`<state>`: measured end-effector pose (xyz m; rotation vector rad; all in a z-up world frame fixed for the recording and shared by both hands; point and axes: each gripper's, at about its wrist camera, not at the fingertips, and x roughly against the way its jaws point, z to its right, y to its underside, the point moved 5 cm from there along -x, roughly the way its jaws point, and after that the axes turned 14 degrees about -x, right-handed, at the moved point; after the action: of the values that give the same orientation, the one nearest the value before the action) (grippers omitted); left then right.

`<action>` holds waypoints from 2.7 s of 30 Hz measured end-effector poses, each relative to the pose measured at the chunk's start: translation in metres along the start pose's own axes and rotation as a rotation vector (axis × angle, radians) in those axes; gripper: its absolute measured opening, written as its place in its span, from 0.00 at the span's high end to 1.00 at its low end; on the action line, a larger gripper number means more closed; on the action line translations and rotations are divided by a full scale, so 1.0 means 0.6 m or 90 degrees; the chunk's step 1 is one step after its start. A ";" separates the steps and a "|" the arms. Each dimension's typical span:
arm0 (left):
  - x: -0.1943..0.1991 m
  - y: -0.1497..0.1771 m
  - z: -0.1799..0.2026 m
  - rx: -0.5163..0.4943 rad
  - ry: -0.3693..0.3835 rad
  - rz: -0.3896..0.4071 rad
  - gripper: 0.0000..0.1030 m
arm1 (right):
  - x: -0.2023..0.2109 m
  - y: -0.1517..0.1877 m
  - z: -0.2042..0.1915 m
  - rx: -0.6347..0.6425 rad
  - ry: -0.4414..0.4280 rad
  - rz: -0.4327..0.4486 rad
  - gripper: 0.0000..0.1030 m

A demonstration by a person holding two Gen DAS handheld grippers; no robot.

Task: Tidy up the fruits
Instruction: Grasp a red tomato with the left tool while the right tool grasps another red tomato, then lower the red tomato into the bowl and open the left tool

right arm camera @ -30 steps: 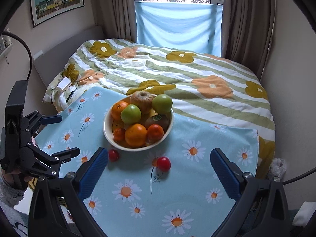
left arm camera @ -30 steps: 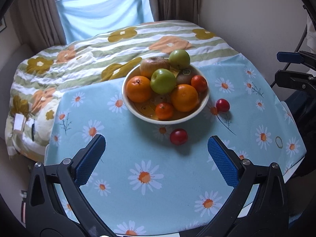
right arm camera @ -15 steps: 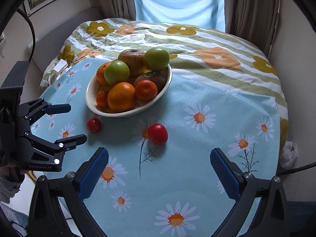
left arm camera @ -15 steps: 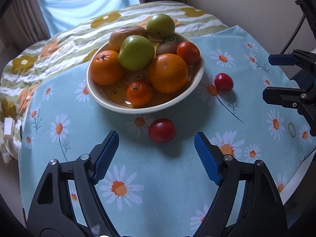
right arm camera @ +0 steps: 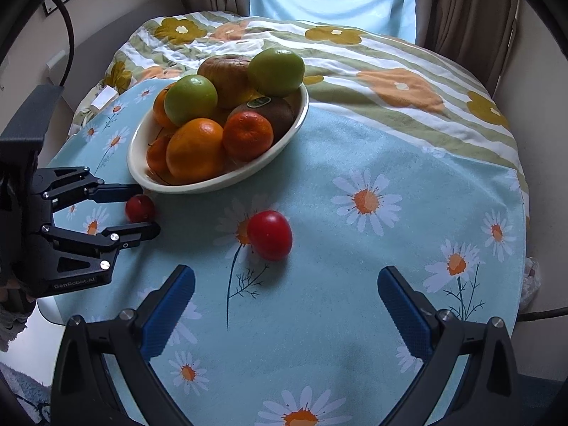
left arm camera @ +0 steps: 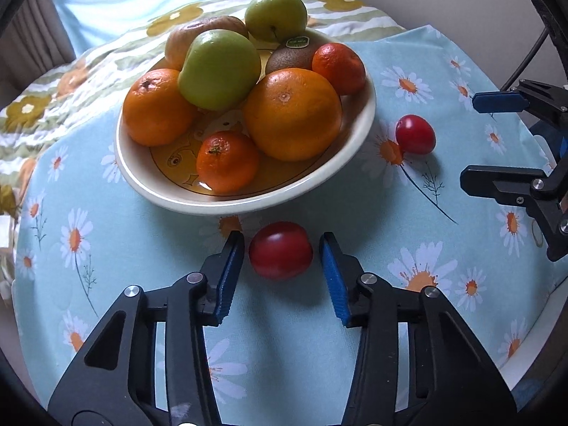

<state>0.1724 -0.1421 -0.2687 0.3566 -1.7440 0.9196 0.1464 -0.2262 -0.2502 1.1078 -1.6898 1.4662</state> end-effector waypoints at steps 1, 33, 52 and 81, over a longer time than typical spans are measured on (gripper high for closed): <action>-0.001 0.000 0.001 0.002 0.005 0.002 0.60 | -0.001 -0.001 0.000 0.001 -0.001 0.000 0.00; 0.039 0.043 -0.016 0.062 -0.004 0.038 0.63 | -0.057 -0.018 -0.027 0.027 0.003 -0.003 0.72; 0.175 -0.001 -0.056 0.077 -0.043 0.117 0.63 | 0.092 -0.052 -0.071 0.030 -0.027 0.047 0.72; 0.042 -0.058 -0.142 -0.099 0.067 0.097 0.63 | 0.034 -0.119 -0.134 -0.155 0.027 0.074 0.72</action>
<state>0.2426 -0.0978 -0.2213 0.0728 -1.7495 0.8886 0.1961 -0.1531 -0.1859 0.8544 -1.8714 1.3008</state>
